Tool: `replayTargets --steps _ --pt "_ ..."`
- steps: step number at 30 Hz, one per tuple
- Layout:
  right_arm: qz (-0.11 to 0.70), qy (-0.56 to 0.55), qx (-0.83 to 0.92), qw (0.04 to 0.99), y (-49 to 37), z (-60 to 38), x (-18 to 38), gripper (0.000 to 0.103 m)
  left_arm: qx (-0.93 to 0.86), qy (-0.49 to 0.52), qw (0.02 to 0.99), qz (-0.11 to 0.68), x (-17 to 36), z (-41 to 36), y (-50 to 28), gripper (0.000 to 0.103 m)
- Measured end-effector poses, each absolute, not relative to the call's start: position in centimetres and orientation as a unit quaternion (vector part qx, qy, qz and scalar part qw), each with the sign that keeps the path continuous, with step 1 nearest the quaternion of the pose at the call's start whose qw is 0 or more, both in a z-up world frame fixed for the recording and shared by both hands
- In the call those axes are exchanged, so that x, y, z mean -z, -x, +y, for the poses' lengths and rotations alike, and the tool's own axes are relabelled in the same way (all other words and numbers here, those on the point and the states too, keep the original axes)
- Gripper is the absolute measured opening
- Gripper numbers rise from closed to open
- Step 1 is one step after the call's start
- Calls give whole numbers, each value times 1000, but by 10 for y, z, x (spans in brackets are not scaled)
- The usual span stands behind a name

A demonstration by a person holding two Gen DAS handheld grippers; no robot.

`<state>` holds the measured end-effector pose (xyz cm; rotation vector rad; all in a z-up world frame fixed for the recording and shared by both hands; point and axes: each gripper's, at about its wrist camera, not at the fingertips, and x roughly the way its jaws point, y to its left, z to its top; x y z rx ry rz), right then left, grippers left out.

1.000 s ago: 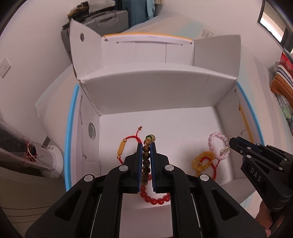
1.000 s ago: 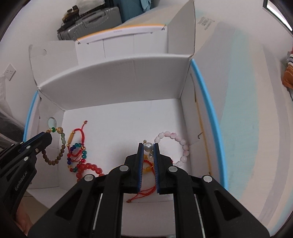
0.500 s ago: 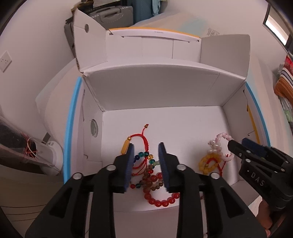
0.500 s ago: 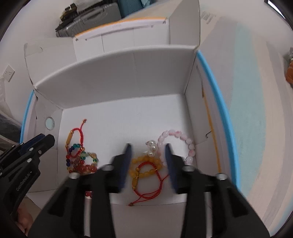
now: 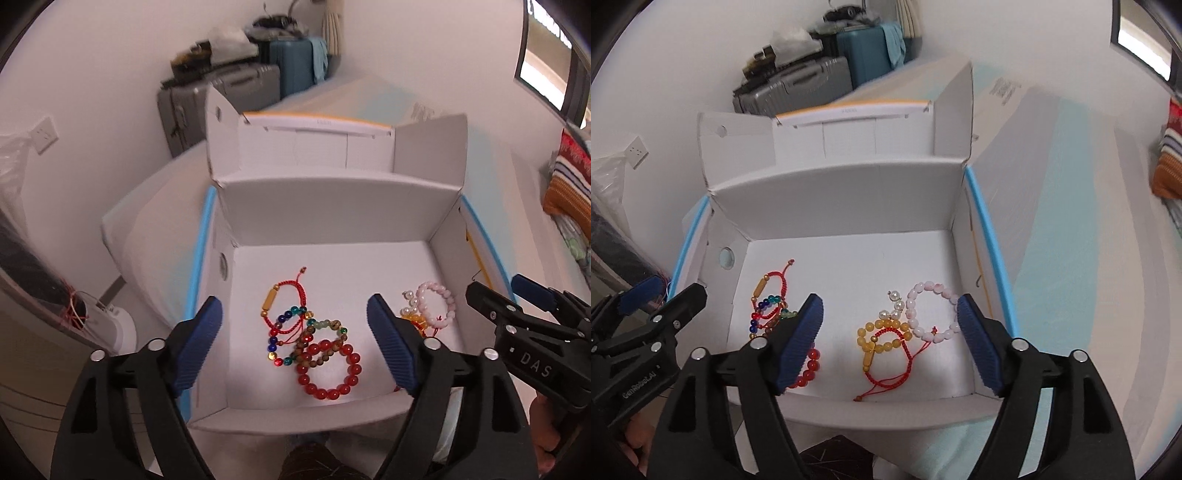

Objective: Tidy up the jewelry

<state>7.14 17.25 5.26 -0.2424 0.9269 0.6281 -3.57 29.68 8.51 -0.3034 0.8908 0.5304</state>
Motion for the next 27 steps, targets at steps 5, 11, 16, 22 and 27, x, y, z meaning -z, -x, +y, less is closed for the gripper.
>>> replayTargets --steps 5,11,16,22,27 --pt "411 103 -297 856 -49 155 -65 80 -265 142 870 391 -98 283 61 95" --pt "392 104 -286 868 -26 139 -65 86 -273 142 875 374 -99 273 79 97" --pt "386 100 -279 874 -14 126 -62 88 -289 127 876 365 -94 264 91 97" --pt "387 103 -278 873 -6 123 -54 88 -282 130 877 367 -86 258 96 97" --pt "390 105 -276 872 -3 122 -50 88 -278 129 876 374 -80 255 96 97"
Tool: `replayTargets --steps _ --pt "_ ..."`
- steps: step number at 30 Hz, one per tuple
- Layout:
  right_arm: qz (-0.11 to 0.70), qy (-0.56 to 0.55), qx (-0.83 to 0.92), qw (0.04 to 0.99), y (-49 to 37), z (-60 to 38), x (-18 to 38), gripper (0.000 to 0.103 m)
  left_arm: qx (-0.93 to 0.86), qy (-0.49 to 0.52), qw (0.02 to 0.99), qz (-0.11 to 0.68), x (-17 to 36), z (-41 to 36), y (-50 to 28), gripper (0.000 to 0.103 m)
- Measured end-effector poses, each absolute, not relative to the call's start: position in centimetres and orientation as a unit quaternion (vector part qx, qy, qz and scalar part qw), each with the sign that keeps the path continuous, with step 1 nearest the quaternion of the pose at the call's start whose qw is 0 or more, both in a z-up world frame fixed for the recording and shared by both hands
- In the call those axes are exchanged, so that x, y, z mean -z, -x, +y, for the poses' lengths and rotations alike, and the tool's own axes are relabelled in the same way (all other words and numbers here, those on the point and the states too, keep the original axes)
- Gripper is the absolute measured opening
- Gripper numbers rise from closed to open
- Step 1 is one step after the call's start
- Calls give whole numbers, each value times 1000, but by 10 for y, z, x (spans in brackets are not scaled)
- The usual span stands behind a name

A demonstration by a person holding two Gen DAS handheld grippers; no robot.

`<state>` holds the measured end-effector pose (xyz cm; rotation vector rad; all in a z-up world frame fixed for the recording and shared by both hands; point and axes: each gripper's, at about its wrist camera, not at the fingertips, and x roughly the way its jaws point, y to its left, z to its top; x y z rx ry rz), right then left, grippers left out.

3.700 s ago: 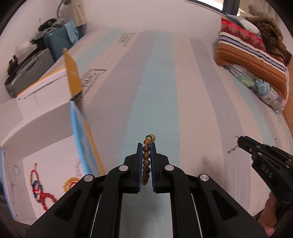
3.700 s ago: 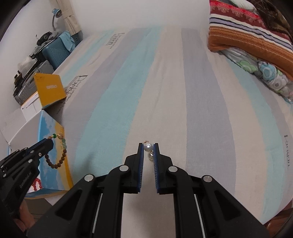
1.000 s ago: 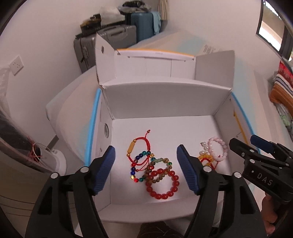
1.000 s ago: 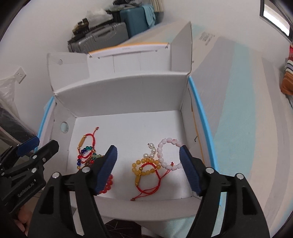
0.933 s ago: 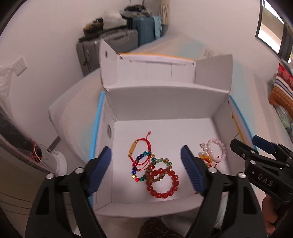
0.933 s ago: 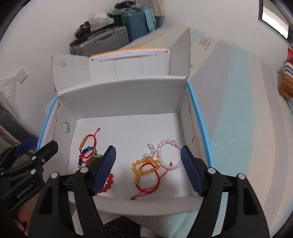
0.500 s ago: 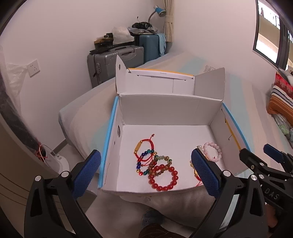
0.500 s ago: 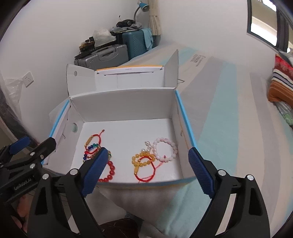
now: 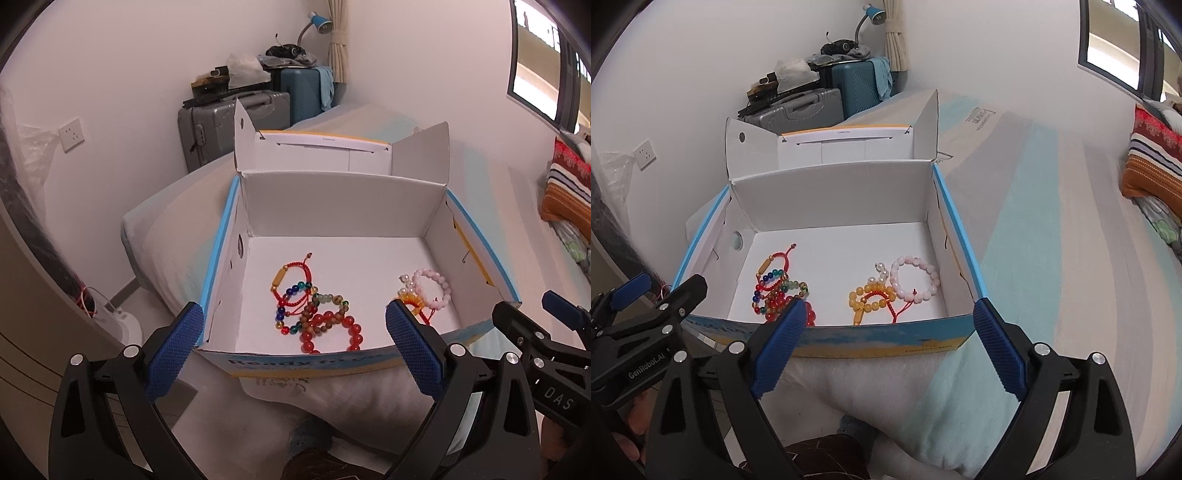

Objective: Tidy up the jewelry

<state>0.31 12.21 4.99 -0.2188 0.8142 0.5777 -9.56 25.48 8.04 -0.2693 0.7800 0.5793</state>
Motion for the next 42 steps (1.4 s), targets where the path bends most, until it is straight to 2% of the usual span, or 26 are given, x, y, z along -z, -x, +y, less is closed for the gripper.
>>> replayTargets --steps 42 --pt "401 105 -274 868 -3 121 -36 88 -272 128 872 386 -66 249 100 97"
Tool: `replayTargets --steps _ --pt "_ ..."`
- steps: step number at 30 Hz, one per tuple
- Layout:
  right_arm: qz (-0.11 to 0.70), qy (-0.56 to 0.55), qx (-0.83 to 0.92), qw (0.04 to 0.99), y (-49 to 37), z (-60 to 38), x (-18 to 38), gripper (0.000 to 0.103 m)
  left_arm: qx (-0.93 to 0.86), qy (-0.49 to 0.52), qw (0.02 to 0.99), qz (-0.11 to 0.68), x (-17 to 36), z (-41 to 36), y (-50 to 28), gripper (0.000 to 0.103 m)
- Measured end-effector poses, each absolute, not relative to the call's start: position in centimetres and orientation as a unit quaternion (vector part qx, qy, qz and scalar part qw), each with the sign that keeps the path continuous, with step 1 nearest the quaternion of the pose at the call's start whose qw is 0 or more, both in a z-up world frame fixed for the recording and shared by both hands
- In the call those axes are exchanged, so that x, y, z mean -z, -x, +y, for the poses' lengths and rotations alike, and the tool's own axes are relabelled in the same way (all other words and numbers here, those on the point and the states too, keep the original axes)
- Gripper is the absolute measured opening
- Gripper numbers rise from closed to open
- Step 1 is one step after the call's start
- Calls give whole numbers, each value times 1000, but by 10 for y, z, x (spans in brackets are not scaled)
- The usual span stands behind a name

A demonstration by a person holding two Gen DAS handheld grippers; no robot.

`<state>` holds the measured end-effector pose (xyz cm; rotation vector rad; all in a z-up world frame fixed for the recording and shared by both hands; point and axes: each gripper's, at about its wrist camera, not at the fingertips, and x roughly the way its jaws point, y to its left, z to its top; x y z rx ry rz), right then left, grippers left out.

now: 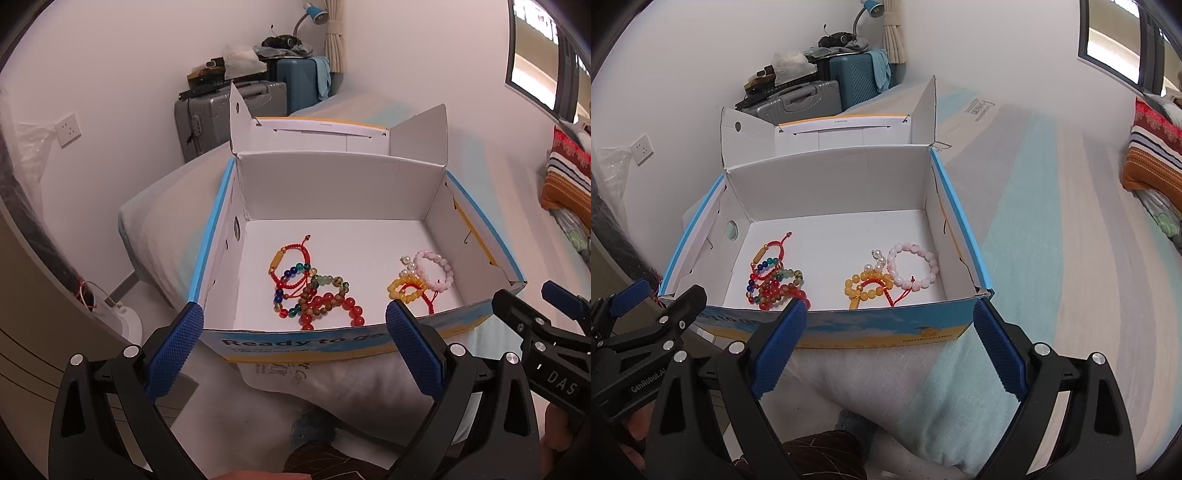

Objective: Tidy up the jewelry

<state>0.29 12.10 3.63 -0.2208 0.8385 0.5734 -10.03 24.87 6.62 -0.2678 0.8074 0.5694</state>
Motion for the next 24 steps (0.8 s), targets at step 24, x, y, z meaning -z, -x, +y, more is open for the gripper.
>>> replayTargets --steps 24 --pt "404 103 -274 867 -6 115 -30 88 -271 120 872 389 -67 242 96 97"
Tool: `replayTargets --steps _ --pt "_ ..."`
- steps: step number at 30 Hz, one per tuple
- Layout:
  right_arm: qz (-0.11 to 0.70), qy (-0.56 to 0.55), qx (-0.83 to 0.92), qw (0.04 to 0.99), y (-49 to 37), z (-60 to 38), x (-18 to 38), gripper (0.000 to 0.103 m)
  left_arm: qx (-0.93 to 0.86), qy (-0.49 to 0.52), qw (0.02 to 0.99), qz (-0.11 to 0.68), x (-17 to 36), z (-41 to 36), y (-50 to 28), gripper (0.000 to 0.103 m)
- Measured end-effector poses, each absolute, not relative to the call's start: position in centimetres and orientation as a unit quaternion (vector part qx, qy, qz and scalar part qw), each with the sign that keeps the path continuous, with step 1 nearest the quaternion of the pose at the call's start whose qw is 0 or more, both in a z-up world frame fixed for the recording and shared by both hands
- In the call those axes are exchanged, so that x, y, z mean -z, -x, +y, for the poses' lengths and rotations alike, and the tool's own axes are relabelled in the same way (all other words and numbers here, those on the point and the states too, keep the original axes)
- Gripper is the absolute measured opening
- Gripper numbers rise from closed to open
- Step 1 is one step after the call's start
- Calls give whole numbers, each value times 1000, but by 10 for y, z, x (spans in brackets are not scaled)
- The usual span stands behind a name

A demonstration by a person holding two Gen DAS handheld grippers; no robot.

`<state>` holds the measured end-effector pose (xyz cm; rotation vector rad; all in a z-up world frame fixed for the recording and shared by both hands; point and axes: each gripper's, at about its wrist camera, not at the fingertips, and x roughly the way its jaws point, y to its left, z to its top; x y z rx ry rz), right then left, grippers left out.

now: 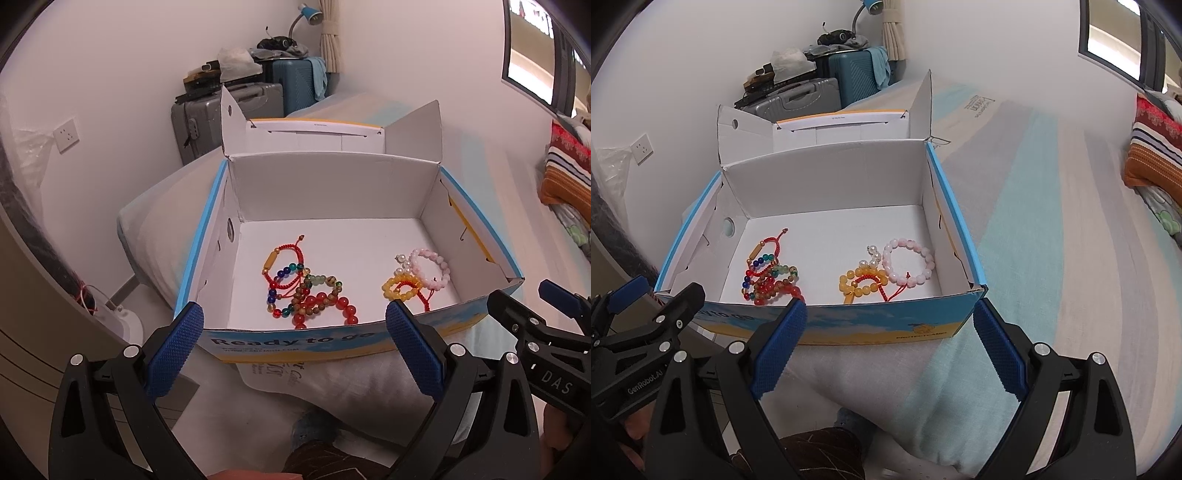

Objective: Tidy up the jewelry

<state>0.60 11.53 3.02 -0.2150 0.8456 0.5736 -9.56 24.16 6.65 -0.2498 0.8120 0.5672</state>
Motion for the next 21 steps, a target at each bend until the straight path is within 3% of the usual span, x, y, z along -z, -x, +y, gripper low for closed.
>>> replayTargets --steps 21 --pt "410 101 -277 863 -15 110 -22 88 -275 129 871 386 -64 241 90 97"
